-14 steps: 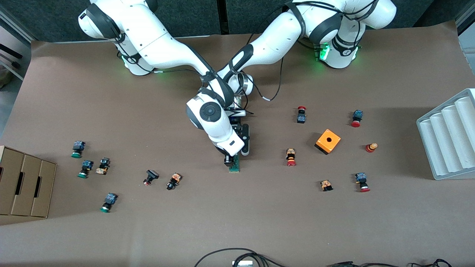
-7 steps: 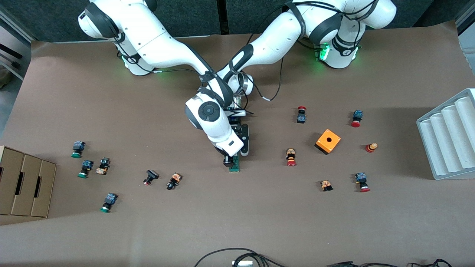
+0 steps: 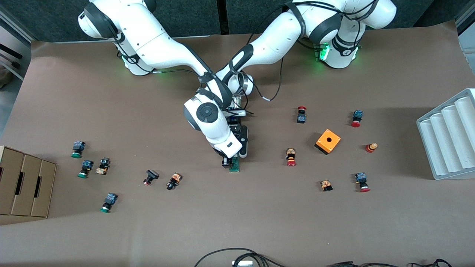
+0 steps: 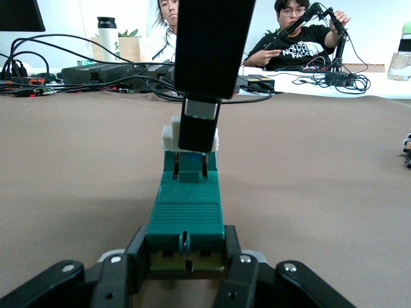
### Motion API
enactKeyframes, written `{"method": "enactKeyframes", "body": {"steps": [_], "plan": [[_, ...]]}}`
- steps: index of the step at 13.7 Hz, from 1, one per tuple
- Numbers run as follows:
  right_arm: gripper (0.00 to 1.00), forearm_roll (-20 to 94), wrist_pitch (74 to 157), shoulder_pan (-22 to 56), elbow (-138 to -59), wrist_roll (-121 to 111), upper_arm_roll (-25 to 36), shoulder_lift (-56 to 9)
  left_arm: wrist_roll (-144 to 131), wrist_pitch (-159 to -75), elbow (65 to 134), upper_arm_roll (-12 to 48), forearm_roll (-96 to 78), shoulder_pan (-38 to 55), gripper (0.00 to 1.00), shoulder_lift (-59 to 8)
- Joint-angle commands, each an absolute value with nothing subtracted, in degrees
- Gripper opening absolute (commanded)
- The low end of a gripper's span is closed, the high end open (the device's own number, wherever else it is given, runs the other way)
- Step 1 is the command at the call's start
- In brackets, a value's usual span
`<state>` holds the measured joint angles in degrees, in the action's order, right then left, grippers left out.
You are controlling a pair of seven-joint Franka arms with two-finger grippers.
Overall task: Close load switch with both arms
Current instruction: 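Close the right gripper around the white lever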
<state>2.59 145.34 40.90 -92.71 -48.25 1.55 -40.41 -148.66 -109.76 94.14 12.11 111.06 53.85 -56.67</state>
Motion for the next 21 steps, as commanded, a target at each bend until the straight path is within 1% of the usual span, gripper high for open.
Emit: {"method": "enactKeyframes", "body": {"steps": [1,2,4,6,21], "plan": [[0.56,1.8,145.6,40.3,-92.4,-48.9,1.3,-40.1,-149.6,-110.6,92.6,11.8,111.7,54.2,0.43,-58.9],[0.52,1.9,146.1,40.3,-92.4,-48.8,1.3,-40.1,-149.6,-110.6,92.6,11.8,111.7,54.2,0.43,-58.9],[0.45,2.0,146.3,40.5,-92.4,-48.3,1.2,-40.2,-149.6,-110.6,92.6,11.8,111.7,54.2,0.43,-58.9],[0.41,2.1,146.3,40.7,-92.4,-48.1,1.1,-40.2,-149.6,-110.6,92.6,11.7,111.7,54.2,0.43,-58.9],[0.36,2.1,147.2,40.2,-90.6,-47.7,1.1,-40.5,-149.4,-110.6,92.6,11.8,111.8,54.2,0.43,-58.9]]}}
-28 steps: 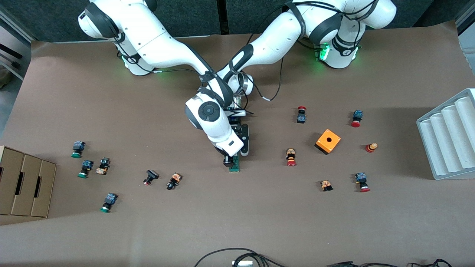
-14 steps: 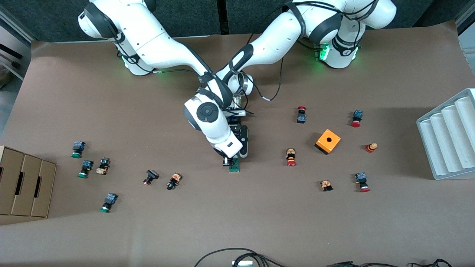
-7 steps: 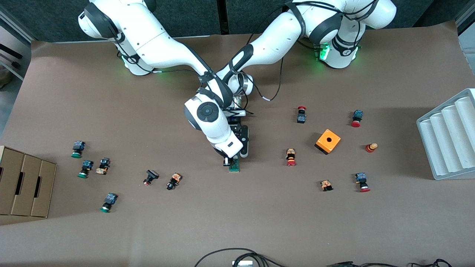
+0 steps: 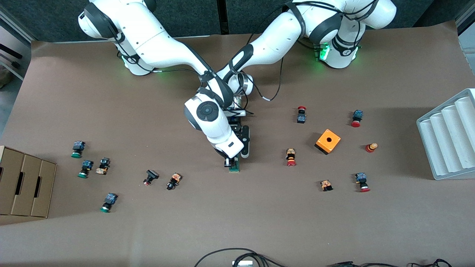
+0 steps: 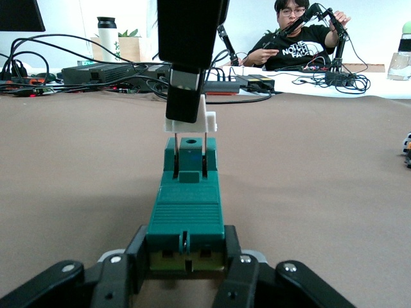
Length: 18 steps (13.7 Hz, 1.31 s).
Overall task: Close load switch with both arms
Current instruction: 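Push the white lever down into the closed position with the right gripper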
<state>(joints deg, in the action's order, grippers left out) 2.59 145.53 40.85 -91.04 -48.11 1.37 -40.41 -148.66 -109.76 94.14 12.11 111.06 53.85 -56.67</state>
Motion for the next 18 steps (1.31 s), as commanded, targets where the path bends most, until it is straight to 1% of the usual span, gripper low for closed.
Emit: {"method": "enactKeyframes", "body": {"steps": [1,11,15,18], "plan": [[0.36,2.1,147.5,40.2,-90.6,-47.7,1.1,-40.7,-149.4,-110.6,92.6,11.8,111.7,54.2,0.43,-58.9],[0.34,1.9,148.1,40.1,-89.7,-47.7,1.1,-42.2,-149.5,-110.6,92.6,11.7,111.8,54.2,0.43,-58.9],[0.33,2.0,149.8,40.0,-89.7,-47.6,1.1,-43.2,-149.6,-110.6,92.6,11.8,111.8,54.2,0.43,-58.9],[0.3,2.0,150.5,39.6,-88.9,-47.6,1.1,-43.5,-149.6,-110.6,92.6,11.8,111.8,54.2,0.43,-58.9]]}}
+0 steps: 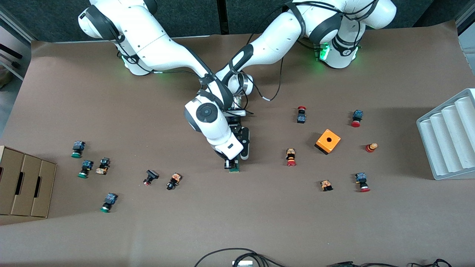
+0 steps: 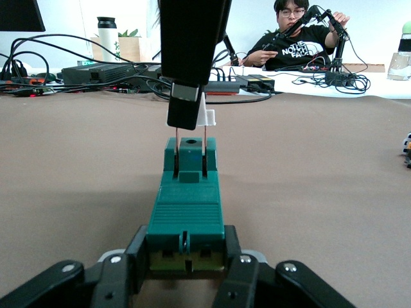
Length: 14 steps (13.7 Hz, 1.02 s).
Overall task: Close load switch with both arms
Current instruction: 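Push the white lever down into the closed position with the right gripper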
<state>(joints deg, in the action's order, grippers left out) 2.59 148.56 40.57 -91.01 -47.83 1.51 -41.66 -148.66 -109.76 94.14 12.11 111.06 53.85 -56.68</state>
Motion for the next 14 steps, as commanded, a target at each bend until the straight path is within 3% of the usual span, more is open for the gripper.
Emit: {"method": "enactKeyframes", "body": {"steps": [1,14], "plan": [[0.3,2.0,150.5,39.6,-88.6,-47.6,1.1,-43.8,-149.6,-110.6,92.6,11.8,111.8,54.2,0.43,-58.8],[0.3,1.9,150.6,39.6,-86.2,-47.7,1.1,-45.9,-149.7,-110.6,92.6,11.7,111.8,54.1,0.43,-58.8]]}}
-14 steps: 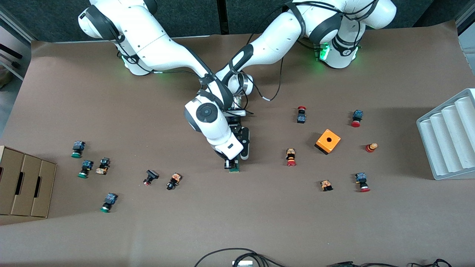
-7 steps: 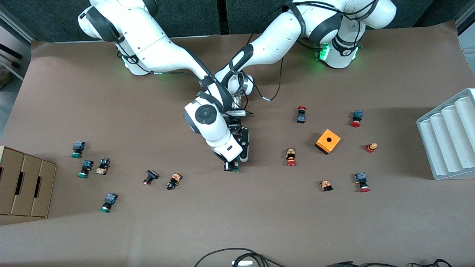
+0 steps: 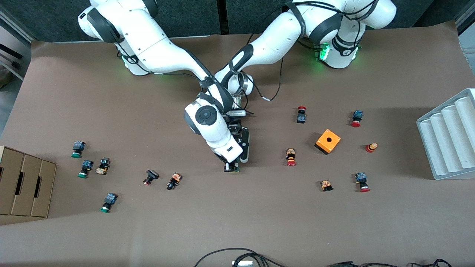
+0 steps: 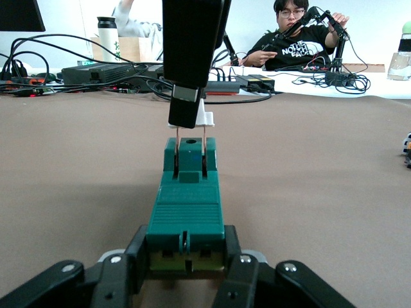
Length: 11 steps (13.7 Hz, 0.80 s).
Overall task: Close load switch with both arms
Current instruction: 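Push the white lever down into the closed position with the right gripper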
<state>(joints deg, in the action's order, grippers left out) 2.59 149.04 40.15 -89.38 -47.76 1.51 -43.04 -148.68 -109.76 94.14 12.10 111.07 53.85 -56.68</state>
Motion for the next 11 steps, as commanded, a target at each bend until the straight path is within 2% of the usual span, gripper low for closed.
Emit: {"method": "enactKeyframes", "body": {"steps": [1,11], "plan": [[0.3,1.9,150.6,39.6,-86.2,-47.7,1.1,-45.9,-149.8,-110.6,92.7,11.8,111.8,54.1,0.43,-58.9],[0.3,1.8,150.6,38.8,-84.5,-47.9,1.1,-47.5,-149.7,-110.7,92.5,11.8,111.8,53.9,0.43,-58.8]]}}
